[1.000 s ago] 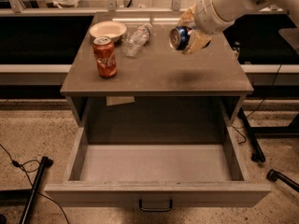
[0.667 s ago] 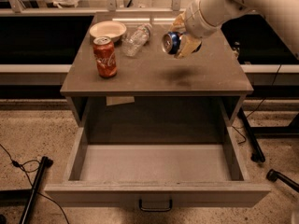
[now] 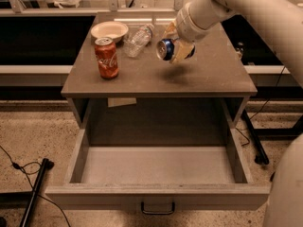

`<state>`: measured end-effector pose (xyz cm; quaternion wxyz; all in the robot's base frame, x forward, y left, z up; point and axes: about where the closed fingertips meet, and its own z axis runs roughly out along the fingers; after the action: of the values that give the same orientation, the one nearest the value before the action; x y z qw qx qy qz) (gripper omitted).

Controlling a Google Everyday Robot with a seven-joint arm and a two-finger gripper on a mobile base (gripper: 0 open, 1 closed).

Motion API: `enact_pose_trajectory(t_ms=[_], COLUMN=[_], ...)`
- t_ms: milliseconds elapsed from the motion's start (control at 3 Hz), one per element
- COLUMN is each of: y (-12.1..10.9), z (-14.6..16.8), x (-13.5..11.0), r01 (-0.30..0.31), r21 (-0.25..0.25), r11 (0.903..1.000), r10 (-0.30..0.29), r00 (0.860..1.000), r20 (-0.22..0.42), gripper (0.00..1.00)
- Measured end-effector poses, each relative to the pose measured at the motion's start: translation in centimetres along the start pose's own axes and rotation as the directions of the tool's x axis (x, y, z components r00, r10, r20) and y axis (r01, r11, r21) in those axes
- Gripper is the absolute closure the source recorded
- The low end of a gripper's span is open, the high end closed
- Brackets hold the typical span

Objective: Pick pepsi can from top drawer and place on counter

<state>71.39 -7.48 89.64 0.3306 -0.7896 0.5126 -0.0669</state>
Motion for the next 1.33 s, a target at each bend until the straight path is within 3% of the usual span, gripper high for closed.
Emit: enact_pose_trajectory(t_ms=[333, 667, 1000, 1333], y=[0.5, 1.1, 1.8, 2.4], z=[0.8, 1.2, 1.8, 2.3], x=[-0.3, -0.4, -0.4, -0.3], r01=[0.029, 0.049, 0.067, 0.072], r21=[-0.043, -0.083, -0.131, -0.161], r11=[0.9986, 0.9954, 0.9891, 0.9844], r10=[-0.029, -0.050, -0.069, -0.075], r00=[1.000, 0.999, 0.998, 0.997], r20=[0.002, -0.008, -0.014, -0.013], gripper=[1.00, 0.82, 0.51, 0.28])
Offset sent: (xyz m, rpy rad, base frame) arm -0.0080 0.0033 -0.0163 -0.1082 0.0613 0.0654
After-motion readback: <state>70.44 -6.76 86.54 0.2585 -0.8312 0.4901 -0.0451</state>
